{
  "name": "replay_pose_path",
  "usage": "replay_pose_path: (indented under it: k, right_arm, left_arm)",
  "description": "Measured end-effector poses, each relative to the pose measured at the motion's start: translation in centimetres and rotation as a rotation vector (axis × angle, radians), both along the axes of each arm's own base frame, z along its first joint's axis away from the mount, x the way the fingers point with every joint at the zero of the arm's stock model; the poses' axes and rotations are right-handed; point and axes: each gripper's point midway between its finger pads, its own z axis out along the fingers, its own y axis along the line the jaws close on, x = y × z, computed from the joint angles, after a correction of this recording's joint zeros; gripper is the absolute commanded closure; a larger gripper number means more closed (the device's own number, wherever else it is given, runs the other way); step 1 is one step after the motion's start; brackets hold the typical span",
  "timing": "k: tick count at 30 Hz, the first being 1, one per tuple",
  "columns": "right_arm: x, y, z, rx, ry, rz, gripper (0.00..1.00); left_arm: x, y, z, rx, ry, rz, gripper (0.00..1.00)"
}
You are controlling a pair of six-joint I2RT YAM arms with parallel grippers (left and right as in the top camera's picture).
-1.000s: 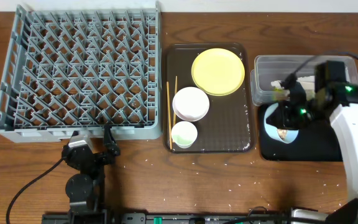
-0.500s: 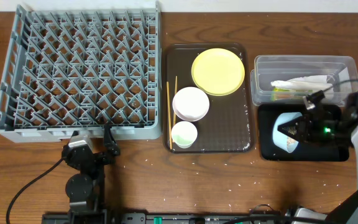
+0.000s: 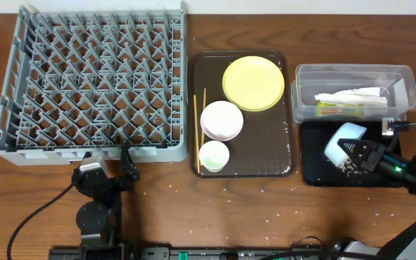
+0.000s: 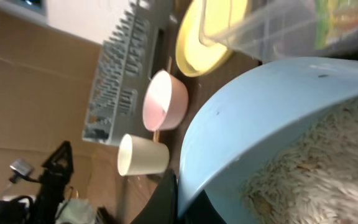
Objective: Sort waste into correct bins and load items into the dishwasher
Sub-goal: 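Tip the rice bowl over the black tray to dump the rice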
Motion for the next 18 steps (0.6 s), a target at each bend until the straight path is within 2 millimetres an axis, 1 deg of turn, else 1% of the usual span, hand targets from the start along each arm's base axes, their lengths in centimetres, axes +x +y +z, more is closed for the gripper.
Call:
replay_pose_path:
  k: [12,18]
  right_arm:
    - [0.8,-1.3,3.8,0.138,-0.183,-0.058,0.99]
    - [1.2,-3.0,4.6,0.141,-0.245,-0.099,0.99]
  left_arm:
    - [0.0,0.0,0.0,0.0,0.0,0.0,0.12]
    - [0.0,0.0,0.0,0.0,0.0,0.0,0.12]
